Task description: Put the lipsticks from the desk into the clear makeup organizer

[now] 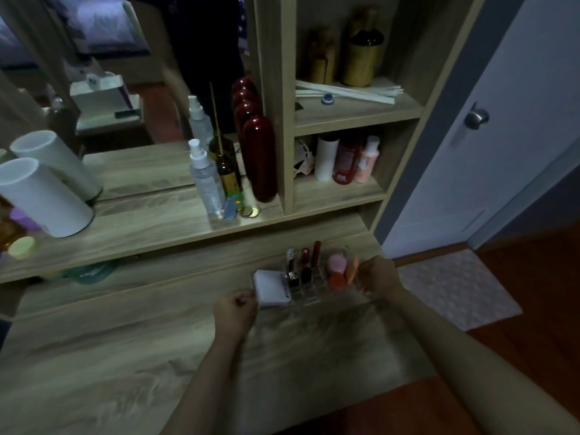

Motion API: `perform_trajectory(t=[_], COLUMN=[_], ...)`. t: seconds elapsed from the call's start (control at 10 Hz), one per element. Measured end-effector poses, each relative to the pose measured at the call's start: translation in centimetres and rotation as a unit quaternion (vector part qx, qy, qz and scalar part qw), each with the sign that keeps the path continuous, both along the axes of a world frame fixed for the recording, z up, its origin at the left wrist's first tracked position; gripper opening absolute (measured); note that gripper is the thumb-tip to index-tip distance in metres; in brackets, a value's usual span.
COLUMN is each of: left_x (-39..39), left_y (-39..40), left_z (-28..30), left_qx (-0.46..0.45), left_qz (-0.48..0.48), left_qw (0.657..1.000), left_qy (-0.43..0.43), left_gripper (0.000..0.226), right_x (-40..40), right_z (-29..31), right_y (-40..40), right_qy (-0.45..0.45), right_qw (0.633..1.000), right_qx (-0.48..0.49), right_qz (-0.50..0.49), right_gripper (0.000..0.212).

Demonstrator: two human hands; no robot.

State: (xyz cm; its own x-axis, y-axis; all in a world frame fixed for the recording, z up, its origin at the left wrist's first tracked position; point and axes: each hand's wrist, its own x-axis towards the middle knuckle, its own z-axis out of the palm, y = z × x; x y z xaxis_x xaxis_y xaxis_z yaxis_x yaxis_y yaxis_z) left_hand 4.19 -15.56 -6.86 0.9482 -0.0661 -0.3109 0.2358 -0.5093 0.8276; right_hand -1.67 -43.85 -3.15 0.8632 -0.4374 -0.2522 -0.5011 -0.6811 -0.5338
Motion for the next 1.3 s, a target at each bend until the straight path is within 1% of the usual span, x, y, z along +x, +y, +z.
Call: perform_trajectory(t=[0.1, 0.4, 0.6, 0.7, 0.8, 0.9, 1.0, 1.1, 1.2, 1.3], left_x=[-0.3, -0.7, -0.6, -0.7, -0.7, -0.7, -0.9, -1.2, -1.6, -3.3], left_y=[-1.7, -5.1, -6.1, -6.3, -6.4, -6.5, -6.4, -6.3, -5.9, -4.5], left_z=[0.1, -0.7, -0.9, -0.9, -0.7, -0.7, -0.6, -0.6, -1.0, -0.9], left_qx=[-0.007, -0.052, -0.050, -0.045, -0.056, -0.058, -0.060, -0.063, -0.024, 0.058], left_qz=[-0.014, -0.013, -0.016, -0.022, -0.013, -0.013, -0.016, -0.034, -0.066, -0.099], left_qw=[1.000, 0.998, 0.998, 0.999, 0.998, 0.998, 0.998, 0.997, 0.997, 0.993], left_qy=[-0.005, 0.015, 0.023, 0.016, 0.025, 0.029, 0.021, 0.003, -0.020, -0.001], left_gripper=[0.021, 0.016, 0.015, 0.017, 0.024, 0.018, 0.021, 0.015, 0.025, 0.036], right_x=[-0.3, -0.3, -0.1, -0.1, -0.2, -0.2, -0.4, -1.0, -2.4, -5.0], right_z=[0.0, 0.7, 0.5, 0.2, 0.1, -0.1, 0.1, 0.2, 1.2, 1.7], right_y=[-1.6, -5.5, -6.7, -7.0, -7.0, -7.0, -7.0, -7.1, -7.6, -7.5], right_qy=[0.005, 0.043, 0.048, 0.049, 0.049, 0.050, 0.053, 0.060, 0.060, 0.123], right_qw=[1.000, 0.997, 0.998, 0.998, 0.998, 0.998, 0.998, 0.998, 0.996, 0.989], right_qx=[-0.020, -0.057, -0.043, -0.034, -0.033, -0.030, -0.025, 0.008, 0.062, 0.083], right_qz=[-0.019, 0.029, 0.013, 0.013, 0.009, 0.012, 0.011, 0.005, -0.011, -0.001], right_gripper=[0.018, 0.028, 0.028, 0.026, 0.025, 0.025, 0.025, 0.022, 0.023, 0.031])
